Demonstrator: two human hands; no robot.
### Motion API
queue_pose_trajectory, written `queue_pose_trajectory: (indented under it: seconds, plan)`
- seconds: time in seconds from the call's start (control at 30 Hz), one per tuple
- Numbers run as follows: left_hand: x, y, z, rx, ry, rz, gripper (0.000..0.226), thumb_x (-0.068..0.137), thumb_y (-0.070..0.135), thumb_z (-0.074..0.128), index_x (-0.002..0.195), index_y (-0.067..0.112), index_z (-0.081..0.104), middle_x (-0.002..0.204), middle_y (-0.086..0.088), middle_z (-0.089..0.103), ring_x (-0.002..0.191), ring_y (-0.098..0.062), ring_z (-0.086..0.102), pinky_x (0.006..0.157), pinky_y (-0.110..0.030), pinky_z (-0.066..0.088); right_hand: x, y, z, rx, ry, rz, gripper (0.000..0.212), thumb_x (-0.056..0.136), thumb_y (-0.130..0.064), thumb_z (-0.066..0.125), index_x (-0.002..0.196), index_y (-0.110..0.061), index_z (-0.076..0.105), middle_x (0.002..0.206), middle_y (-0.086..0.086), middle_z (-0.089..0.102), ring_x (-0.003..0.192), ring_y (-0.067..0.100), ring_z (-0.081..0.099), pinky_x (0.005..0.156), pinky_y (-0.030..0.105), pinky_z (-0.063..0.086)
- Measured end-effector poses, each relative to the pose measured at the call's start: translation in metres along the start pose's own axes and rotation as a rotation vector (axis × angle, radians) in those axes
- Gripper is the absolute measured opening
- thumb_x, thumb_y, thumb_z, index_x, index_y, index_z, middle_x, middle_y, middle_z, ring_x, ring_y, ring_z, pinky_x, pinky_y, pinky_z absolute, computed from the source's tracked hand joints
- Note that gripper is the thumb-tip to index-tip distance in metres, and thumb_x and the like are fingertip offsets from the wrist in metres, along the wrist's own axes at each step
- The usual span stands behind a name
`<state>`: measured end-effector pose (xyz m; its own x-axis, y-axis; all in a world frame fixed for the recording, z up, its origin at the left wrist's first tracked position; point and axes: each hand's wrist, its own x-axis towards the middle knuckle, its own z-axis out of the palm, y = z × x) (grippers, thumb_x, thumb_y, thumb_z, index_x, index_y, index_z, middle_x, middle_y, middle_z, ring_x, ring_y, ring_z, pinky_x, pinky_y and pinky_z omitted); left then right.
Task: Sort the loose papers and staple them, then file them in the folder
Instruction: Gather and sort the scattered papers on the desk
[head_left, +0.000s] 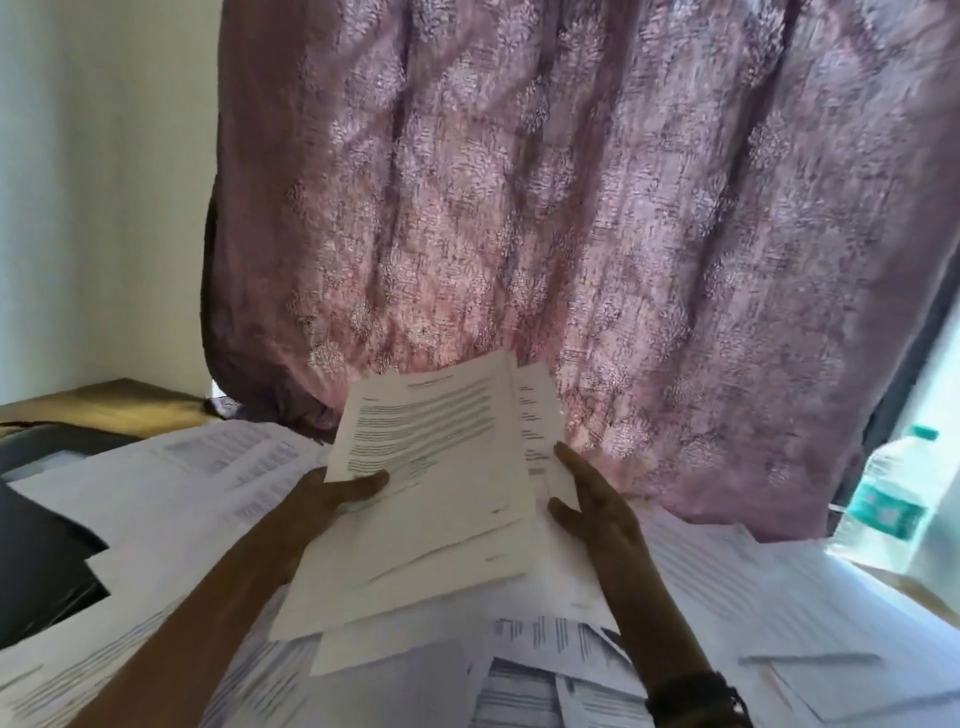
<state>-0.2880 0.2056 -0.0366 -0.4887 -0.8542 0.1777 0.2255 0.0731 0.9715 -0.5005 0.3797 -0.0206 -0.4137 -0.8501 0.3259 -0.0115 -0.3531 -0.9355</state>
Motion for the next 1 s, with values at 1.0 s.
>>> queue_pose_trajectory:
  seconds: [1.0]
  plan:
    - [-0.009,-0.007,0.029,0.057,0.100,0.319,0.027,0.079,0.013,0.072,0.103,0.024,0.066,0.091,0.017,0.074,0.085,0.002,0.068,0.065,-0.008,0.051,-0.009,0.033,0.005,-0.517,0.161,-0.155,0.049,0.089,-0.027,0.068,0.123,-0.030,0.033,0.110,-0.026,0.054,0.096,-0.014,0.057,0.079,0.011,0.053]
